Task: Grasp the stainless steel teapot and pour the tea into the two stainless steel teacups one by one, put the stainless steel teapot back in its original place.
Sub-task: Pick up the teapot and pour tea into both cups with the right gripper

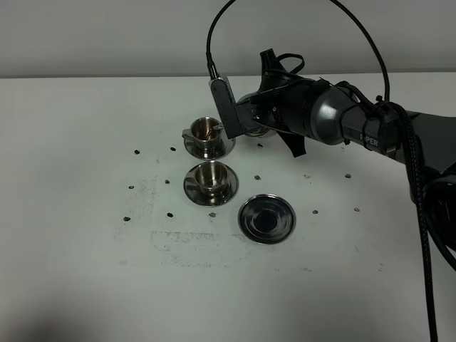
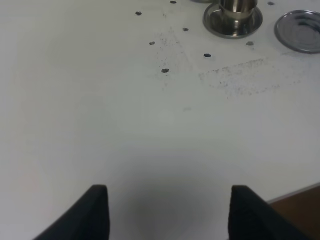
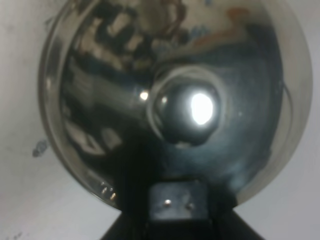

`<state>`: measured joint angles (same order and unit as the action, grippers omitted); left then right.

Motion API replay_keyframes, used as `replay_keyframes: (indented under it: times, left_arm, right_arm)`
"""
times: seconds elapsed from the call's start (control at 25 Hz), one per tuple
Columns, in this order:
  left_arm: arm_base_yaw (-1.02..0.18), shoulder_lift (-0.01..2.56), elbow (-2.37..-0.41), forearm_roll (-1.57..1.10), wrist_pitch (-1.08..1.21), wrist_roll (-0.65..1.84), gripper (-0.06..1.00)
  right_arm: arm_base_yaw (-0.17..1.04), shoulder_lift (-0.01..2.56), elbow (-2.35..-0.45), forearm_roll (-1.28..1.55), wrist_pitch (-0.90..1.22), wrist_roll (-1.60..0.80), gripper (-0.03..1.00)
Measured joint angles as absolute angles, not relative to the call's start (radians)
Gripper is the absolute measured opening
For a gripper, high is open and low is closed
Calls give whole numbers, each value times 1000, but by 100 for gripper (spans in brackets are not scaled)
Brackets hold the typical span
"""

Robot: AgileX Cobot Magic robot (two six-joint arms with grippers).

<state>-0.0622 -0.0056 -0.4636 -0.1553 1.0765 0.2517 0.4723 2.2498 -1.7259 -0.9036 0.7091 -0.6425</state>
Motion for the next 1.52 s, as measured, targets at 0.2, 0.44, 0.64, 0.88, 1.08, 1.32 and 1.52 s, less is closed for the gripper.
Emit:
replay_keyframes:
  times: [0.2, 0.44, 0.64, 0.88, 1.08, 1.32, 1.52]
  left_arm:
    - [-62, -6, -464, -155, 1076, 252, 52]
    - [-62, -6, -464, -155, 1076, 252, 52]
    - [-62, -6, -464, -155, 1076, 252, 52]
    - [-62, -6, -464, -155, 1076, 252, 52]
    - [-62, -6, -464, -155, 1076, 252, 52]
    - [-62, -6, -464, -155, 1076, 252, 52]
    - [-62, -6, -464, -155, 1076, 252, 52]
  right_arm:
    - [472, 2250, -1726, -912, 709, -640, 21]
    - [472, 2250, -1726, -929, 712, -638, 21]
    - [472, 2250, -1726, -938, 715, -636, 21]
    - [472, 2250, -1726, -940, 715, -636, 21]
    - [472, 2250, -1726, -941, 715, -635, 21]
    - [472, 2250, -1726, -959, 715, -620, 21]
    - [472, 2250, -1726, -960, 715, -617, 21]
